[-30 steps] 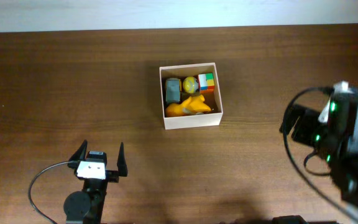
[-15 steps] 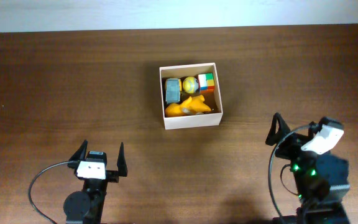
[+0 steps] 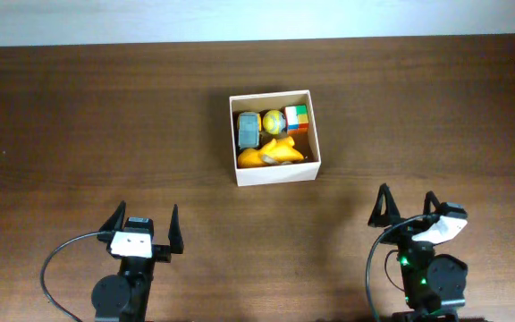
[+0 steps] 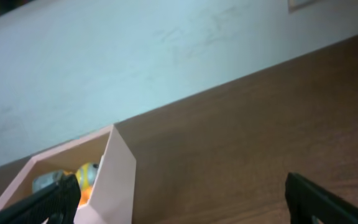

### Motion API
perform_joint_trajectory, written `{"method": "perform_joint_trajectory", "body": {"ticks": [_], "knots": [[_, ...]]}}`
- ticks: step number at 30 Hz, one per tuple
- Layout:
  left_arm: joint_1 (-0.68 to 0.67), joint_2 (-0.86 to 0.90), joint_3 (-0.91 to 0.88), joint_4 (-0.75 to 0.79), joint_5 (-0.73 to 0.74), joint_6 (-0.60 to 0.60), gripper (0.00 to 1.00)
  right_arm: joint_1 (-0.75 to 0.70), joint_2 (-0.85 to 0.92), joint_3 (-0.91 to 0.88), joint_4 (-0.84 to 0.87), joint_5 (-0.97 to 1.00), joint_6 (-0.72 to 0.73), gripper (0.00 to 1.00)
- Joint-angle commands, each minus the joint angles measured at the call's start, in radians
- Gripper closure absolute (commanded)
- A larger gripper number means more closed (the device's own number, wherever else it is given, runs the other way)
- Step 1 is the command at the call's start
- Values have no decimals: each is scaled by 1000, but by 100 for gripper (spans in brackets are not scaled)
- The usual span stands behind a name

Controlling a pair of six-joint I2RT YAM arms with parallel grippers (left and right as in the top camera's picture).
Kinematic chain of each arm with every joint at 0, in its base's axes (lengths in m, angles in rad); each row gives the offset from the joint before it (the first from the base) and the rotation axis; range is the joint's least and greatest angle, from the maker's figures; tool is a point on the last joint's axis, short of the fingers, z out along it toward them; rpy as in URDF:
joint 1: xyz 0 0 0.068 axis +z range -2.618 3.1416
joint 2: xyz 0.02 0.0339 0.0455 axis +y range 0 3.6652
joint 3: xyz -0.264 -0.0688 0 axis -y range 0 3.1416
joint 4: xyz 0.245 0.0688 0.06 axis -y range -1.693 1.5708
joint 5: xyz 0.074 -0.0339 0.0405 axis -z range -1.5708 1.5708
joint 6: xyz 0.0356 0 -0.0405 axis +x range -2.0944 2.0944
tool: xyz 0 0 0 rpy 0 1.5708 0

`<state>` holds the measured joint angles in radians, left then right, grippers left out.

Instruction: Pack container

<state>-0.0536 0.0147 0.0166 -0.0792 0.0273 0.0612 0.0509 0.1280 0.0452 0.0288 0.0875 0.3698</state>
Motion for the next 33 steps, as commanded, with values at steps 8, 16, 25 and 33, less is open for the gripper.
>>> {"method": "perform_joint_trajectory", "body": {"ticks": [8,16,25,33], "knots": [[4,-10,-8,0,11,16,1,53,-119,-40,-98,-54,-282,1],[4,-10,-8,0,11,16,1,53,-125,-40,-109,-54,-296,1],[4,-10,-8,0,11,16,1,53,-125,-40,-108,-54,-295,1],[4,-10,-8,0,11,16,1,26,-125,-40,-108,-53,-295,1]]}}
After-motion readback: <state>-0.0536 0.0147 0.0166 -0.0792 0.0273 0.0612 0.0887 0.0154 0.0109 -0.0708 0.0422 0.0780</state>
